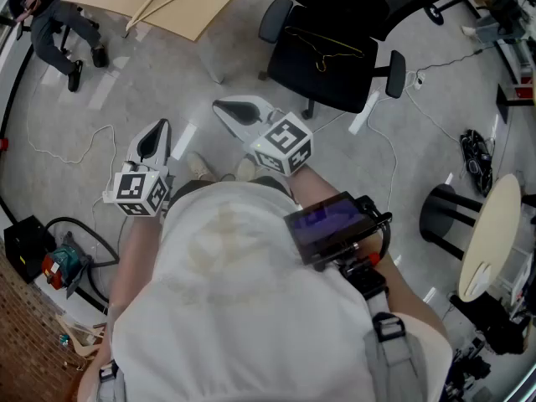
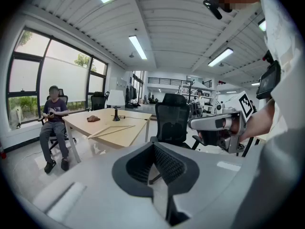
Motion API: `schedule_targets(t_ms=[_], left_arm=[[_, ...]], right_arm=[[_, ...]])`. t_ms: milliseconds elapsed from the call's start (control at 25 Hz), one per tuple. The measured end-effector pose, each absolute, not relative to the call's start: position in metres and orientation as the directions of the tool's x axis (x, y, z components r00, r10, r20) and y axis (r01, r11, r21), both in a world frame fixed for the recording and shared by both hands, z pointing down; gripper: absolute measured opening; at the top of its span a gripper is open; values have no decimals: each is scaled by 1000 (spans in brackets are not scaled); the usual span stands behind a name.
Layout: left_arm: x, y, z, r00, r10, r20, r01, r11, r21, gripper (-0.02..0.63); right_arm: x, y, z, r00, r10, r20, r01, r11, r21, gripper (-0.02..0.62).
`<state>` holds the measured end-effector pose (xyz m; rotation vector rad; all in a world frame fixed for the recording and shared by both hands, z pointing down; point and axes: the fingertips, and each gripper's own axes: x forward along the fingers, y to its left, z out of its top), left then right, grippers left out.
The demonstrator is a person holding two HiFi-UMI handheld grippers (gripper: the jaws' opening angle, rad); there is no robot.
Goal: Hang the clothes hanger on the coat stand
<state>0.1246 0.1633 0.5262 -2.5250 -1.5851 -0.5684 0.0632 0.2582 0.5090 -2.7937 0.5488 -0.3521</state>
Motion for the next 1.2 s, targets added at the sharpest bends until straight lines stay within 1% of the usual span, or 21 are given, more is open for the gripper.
schedule_targets(t_ms=[160, 400, 800, 1000, 1200], left_arm=[[126, 170, 530, 381, 851, 361, 888, -446, 113, 2], [127, 174, 530, 385, 853, 353, 889, -446, 107, 2], [118, 175, 532, 355, 860, 365, 903, -417, 105, 2], [108, 191, 531, 304, 878, 370, 927, -362, 97, 2], [94, 214, 532, 206, 898, 390, 963, -256, 81, 2]], right_arm=[[65, 269, 505, 918, -371, 140, -313, -895, -318, 15], [66, 272, 502, 920, -372, 128, -322, -899, -295, 15], [57, 273, 512, 930, -333, 157, -271, -909, -317, 15], [45, 288, 519, 944, -282, 175, -216, -922, -321, 15], [31, 306, 518, 963, -225, 146, -163, -925, -344, 15]])
